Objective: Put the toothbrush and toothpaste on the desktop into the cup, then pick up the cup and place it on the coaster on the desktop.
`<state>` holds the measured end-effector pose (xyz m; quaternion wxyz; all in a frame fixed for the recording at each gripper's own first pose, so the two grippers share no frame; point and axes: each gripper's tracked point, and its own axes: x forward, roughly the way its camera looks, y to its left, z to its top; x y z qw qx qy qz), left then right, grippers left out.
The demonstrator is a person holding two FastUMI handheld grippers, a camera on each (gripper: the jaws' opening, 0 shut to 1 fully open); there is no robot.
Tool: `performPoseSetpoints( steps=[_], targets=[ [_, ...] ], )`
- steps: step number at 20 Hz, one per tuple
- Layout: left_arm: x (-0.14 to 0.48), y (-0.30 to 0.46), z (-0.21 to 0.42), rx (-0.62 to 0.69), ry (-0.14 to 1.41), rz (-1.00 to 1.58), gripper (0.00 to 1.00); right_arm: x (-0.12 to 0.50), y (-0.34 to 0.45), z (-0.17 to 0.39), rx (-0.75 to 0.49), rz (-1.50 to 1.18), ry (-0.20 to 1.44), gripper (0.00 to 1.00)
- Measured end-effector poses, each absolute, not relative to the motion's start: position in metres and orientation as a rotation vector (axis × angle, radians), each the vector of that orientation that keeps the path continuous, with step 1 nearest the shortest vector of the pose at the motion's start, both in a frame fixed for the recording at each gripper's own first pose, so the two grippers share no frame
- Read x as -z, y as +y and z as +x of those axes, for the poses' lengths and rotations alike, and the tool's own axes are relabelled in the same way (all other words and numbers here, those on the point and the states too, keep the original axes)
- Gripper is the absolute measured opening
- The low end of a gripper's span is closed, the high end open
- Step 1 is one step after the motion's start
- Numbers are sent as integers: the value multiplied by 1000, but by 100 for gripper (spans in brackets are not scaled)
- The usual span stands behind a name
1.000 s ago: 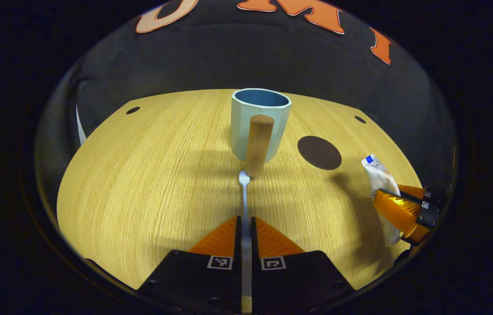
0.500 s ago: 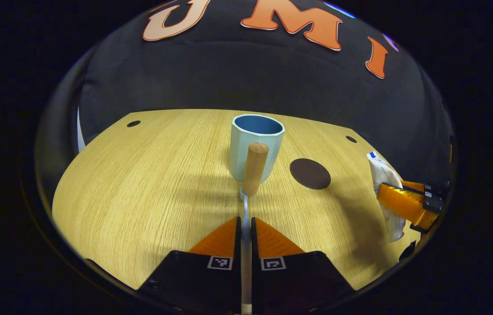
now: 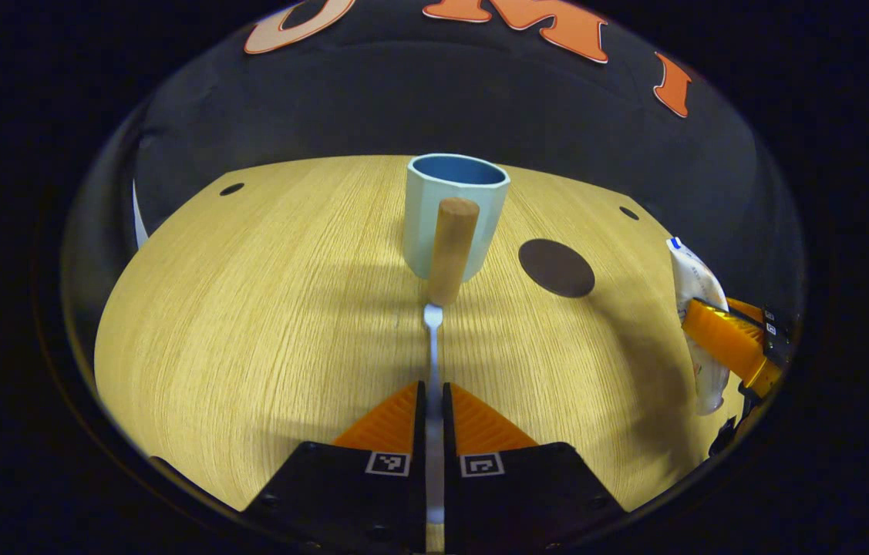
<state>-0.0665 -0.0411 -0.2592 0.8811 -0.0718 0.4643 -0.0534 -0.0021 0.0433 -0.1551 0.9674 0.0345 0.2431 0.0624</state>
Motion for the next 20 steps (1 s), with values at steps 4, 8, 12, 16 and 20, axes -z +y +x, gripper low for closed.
performPoseSetpoints(
  steps=[4,8,12,16,20],
  targets=[
    [255,-41,-78,122,1001,-158,9,158,45,-2,-130,78,494,10],
    [254,-44,-75,149,1002,-136,13,159,42,-2,-127,85,493,11],
    [259,-45,-68,145,1009,-86,37,160,39,-1,-120,98,491,11],
    [262,-38,-60,96,999,-69,14,161,36,-3,-115,107,493,11],
    [262,-36,-64,93,991,-96,5,160,33,-3,-109,118,489,10]
  ],
)
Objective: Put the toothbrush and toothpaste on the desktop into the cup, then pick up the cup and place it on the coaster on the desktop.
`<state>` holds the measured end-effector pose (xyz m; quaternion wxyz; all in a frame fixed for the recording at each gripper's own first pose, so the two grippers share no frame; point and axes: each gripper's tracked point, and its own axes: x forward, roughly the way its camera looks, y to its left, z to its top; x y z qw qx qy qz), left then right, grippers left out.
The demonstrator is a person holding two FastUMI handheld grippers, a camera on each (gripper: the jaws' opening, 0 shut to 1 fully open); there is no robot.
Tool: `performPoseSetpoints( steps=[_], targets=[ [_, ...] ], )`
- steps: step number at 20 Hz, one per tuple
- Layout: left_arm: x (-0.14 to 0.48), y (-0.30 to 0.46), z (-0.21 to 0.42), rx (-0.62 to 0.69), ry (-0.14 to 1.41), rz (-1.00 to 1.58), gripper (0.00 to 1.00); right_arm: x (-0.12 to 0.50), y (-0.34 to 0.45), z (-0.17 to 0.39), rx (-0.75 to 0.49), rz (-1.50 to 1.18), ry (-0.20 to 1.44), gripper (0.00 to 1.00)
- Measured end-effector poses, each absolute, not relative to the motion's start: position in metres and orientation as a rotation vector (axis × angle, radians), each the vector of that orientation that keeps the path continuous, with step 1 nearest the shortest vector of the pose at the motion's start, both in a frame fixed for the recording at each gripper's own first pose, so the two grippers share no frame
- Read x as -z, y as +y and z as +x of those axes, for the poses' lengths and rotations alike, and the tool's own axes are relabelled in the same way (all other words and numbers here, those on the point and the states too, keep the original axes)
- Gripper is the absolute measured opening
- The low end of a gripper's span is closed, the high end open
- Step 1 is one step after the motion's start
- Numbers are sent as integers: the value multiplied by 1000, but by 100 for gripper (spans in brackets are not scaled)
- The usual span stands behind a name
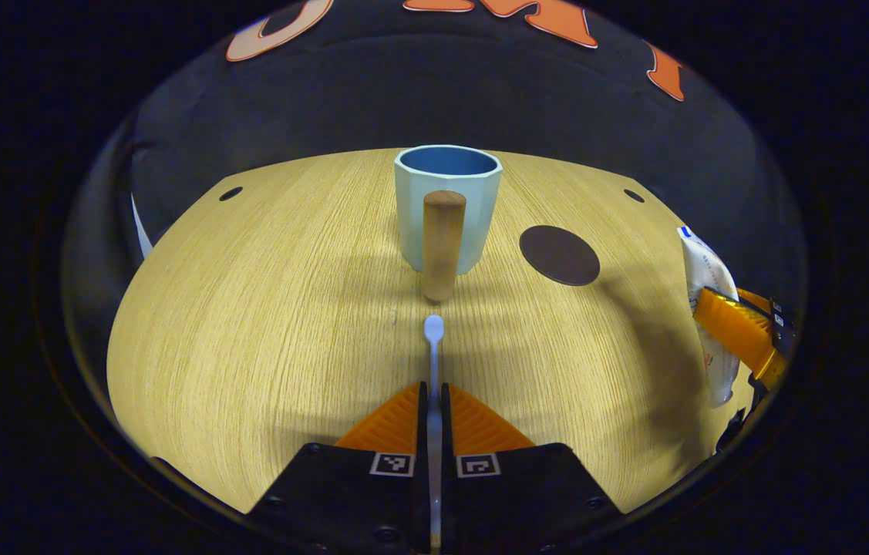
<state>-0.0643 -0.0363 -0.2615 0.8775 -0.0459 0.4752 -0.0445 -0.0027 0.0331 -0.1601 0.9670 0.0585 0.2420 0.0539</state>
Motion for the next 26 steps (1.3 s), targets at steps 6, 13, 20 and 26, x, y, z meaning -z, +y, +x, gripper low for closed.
performPoseSetpoints(
  steps=[6,13,20,26],
  targets=[
    [255,-33,-56,133,897,-149,4,150,36,-2,-127,137,451,10],
    [211,-12,-29,105,666,-82,4,137,40,1,-144,171,413,10],
    [155,4,4,62,402,26,4,123,36,3,-139,176,386,10],
    [130,5,31,51,229,69,4,107,28,7,-118,152,338,10]
  ],
)
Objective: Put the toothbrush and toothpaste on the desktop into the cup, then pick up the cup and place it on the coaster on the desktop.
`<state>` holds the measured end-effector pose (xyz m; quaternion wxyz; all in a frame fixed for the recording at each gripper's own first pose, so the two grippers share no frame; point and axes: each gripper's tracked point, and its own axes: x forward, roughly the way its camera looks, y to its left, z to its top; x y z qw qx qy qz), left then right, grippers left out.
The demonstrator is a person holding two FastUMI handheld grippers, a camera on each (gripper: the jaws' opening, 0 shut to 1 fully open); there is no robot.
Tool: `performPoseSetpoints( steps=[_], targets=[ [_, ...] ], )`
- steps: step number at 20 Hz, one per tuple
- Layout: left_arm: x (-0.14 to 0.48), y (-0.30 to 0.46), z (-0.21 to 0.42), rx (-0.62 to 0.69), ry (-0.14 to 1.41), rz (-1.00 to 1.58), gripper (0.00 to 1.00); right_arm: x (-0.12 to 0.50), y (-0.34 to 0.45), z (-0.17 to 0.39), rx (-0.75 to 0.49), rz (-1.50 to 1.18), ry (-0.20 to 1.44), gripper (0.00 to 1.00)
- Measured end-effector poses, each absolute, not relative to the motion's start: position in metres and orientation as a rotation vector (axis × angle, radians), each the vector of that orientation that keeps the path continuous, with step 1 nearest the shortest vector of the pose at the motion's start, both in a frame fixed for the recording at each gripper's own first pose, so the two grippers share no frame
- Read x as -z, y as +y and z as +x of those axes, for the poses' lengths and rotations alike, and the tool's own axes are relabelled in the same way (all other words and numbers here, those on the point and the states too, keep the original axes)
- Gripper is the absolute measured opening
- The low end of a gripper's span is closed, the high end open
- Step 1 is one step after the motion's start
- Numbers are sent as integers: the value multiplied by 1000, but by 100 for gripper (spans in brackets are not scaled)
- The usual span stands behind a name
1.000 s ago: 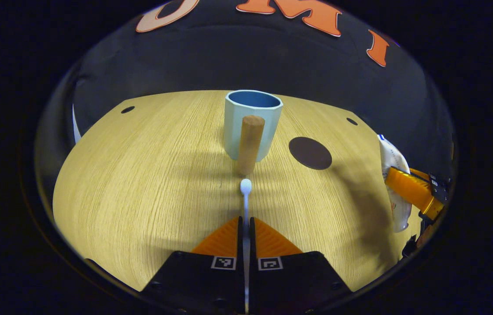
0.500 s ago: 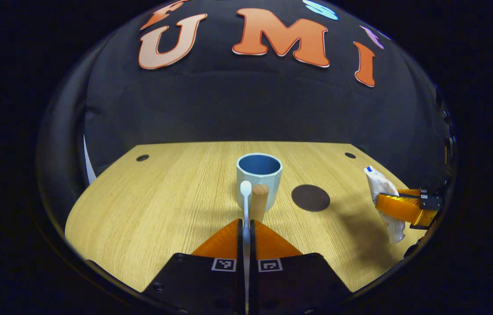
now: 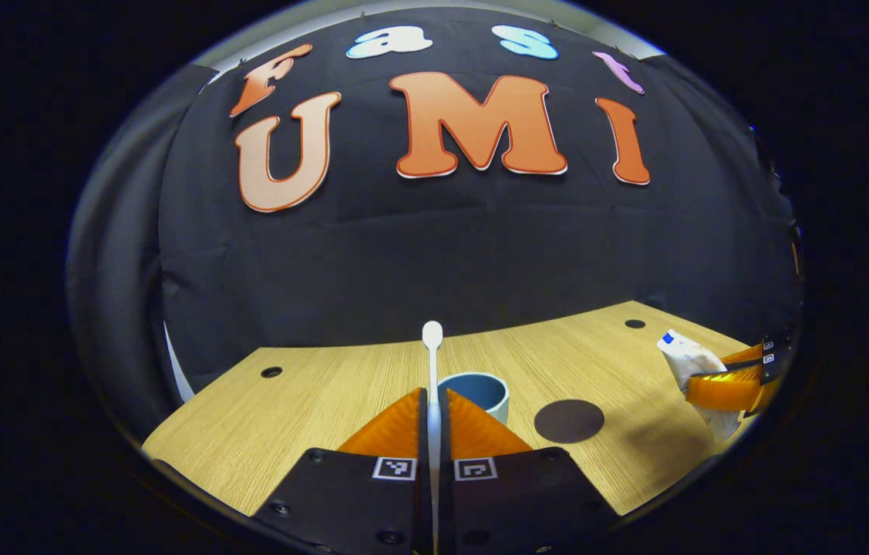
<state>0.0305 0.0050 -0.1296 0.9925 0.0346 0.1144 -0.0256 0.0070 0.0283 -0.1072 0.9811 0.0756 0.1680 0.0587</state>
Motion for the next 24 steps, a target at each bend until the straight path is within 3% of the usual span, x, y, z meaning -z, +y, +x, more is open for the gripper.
performPoseSetpoints(
  steps=[5,13,24],
  targets=[
    [83,4,59,27,48,88,3,110,22,13,-100,143,348,10],
    [51,-6,79,38,-119,73,3,114,11,12,-68,133,340,10],
    [82,-17,109,65,-130,35,3,122,12,14,-54,122,365,10]
  ],
)
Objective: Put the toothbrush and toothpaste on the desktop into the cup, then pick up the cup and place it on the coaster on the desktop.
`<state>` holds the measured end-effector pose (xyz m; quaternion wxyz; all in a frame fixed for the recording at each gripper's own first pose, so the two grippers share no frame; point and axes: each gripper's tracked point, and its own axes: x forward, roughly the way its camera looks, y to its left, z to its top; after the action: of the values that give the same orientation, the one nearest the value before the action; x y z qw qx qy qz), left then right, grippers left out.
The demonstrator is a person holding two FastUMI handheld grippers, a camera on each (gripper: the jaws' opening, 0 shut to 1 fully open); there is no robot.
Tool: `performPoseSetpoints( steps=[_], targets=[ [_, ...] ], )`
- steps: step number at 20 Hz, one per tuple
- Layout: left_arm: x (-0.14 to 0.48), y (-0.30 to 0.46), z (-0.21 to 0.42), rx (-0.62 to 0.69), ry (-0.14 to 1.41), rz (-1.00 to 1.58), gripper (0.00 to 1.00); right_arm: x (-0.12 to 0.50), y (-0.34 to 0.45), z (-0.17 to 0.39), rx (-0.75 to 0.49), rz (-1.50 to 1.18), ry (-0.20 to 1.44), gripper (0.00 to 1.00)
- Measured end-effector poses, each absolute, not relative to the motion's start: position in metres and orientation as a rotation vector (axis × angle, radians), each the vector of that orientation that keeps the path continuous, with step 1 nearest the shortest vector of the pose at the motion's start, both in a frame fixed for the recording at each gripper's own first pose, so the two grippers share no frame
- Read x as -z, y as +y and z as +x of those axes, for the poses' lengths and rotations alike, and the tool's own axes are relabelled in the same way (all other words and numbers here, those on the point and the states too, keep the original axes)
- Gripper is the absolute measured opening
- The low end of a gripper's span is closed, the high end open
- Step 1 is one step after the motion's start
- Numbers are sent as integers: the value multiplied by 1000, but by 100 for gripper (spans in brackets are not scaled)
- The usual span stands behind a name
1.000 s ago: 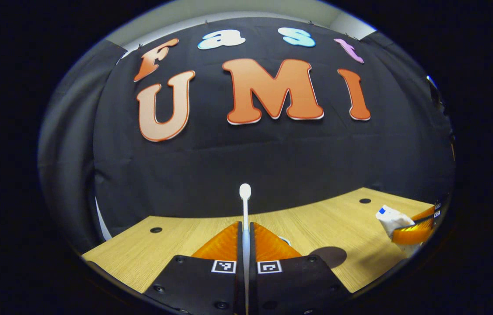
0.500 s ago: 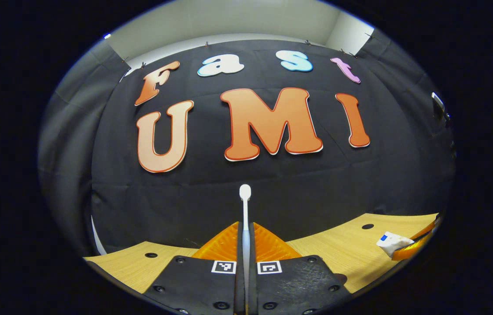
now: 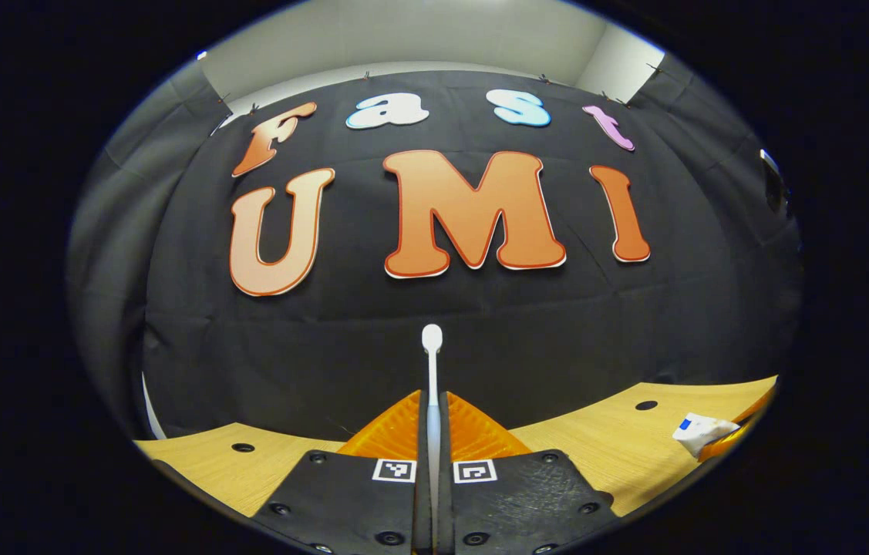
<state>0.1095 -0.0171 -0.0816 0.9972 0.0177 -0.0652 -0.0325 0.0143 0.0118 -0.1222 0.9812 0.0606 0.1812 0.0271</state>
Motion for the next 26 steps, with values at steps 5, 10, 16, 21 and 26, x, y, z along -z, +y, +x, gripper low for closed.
performPoseSetpoints(
  steps=[5,10,16,21,26],
  targets=[
    [109,-19,119,79,-77,23,3,127,14,18,-53,124,384,11],
    [128,-14,123,76,-36,7,3,131,15,21,-55,127,399,10],
    [158,-12,126,82,36,-10,3,130,18,27,-60,156,396,10],
    [167,-15,126,96,61,-18,3,133,14,28,-56,160,409,10],
    [160,-14,125,101,38,-48,3,133,12,29,-55,166,413,10]
  ],
)
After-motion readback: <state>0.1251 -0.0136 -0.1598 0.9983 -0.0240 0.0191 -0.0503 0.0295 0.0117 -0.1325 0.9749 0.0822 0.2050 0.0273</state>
